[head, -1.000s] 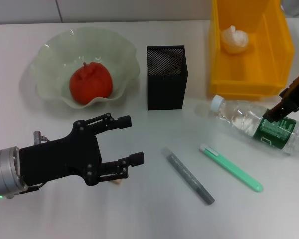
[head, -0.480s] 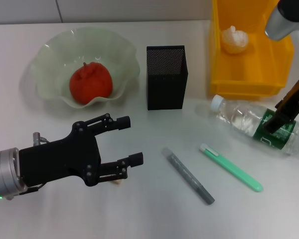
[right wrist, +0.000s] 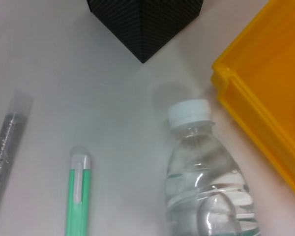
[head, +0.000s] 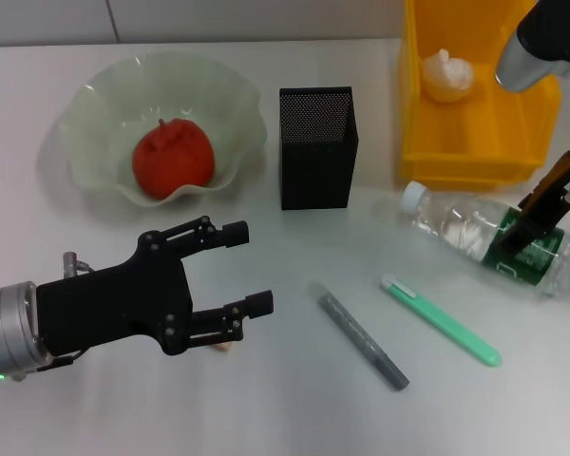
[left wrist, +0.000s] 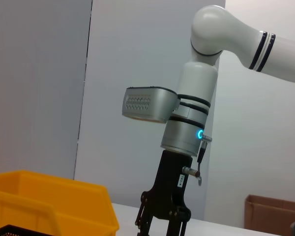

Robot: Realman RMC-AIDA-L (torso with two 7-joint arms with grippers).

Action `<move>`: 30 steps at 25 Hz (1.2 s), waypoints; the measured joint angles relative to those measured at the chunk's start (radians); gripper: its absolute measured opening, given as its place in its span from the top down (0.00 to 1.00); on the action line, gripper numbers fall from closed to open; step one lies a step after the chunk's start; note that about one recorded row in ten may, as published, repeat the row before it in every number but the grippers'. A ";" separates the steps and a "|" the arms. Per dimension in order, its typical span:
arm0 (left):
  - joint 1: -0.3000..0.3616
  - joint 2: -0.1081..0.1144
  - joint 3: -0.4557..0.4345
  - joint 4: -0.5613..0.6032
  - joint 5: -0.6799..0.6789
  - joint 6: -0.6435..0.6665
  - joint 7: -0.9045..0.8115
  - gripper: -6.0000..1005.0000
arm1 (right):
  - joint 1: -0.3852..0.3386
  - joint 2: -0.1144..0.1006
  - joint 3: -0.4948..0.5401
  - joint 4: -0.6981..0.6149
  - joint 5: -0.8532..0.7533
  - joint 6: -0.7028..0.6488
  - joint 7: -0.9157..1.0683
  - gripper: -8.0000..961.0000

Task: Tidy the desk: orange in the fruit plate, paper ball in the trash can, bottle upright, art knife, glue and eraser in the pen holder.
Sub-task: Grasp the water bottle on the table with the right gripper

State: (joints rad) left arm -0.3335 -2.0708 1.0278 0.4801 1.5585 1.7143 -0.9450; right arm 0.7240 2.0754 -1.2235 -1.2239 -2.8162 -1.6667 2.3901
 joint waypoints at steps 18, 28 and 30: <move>-0.008 0.000 0.000 0.000 0.000 -0.005 0.000 0.27 | 0.005 0.003 -0.037 0.088 0.000 0.065 -0.009 0.26; -0.010 0.000 0.000 0.000 0.000 -0.013 0.005 0.28 | 0.012 0.005 -0.056 0.146 0.000 0.111 -0.009 0.26; -0.010 0.000 0.000 0.000 0.000 -0.014 0.009 0.28 | 0.012 0.005 -0.060 0.151 0.000 0.118 -0.009 0.26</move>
State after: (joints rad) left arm -0.3436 -2.0708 1.0278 0.4801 1.5586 1.7001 -0.9360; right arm 0.7365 2.0801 -1.2837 -1.0724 -2.8159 -1.5485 2.3808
